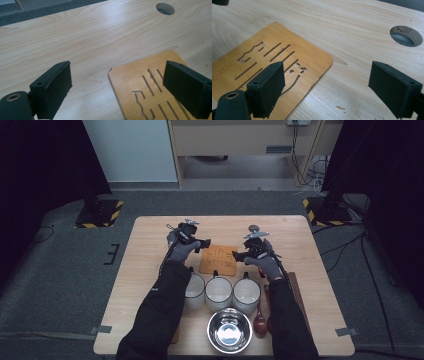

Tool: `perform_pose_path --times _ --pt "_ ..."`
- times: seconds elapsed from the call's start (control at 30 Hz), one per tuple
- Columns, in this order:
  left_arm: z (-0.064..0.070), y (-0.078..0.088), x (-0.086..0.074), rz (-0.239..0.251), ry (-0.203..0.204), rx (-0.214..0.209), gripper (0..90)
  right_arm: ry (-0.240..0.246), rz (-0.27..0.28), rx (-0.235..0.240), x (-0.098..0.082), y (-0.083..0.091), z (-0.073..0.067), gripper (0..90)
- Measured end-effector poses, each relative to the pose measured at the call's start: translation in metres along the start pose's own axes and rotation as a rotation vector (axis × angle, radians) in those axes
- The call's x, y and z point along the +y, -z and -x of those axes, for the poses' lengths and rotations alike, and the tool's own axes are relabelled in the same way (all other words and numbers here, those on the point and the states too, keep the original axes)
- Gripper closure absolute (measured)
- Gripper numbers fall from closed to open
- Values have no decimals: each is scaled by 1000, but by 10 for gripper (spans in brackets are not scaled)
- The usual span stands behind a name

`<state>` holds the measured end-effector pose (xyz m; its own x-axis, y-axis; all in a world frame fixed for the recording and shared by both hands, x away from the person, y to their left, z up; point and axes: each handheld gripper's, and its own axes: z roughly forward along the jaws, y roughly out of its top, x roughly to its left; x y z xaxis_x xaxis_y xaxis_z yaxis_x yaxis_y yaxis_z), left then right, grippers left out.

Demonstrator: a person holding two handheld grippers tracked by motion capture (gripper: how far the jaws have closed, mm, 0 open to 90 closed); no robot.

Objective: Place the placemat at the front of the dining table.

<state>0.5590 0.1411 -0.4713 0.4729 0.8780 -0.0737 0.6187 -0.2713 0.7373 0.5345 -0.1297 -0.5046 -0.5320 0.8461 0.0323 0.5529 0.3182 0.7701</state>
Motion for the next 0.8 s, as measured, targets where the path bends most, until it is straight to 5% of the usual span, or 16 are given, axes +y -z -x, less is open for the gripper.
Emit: perform_pose_path --times 0.4,0.8 --pt "-10 -8 -35 -37 -102 -37 62 40 -19 28 -3 -2 -7 129" --pt "-10 -26 -50 -68 -151 -61 42 95 -67 34 -12 -16 -17 119"
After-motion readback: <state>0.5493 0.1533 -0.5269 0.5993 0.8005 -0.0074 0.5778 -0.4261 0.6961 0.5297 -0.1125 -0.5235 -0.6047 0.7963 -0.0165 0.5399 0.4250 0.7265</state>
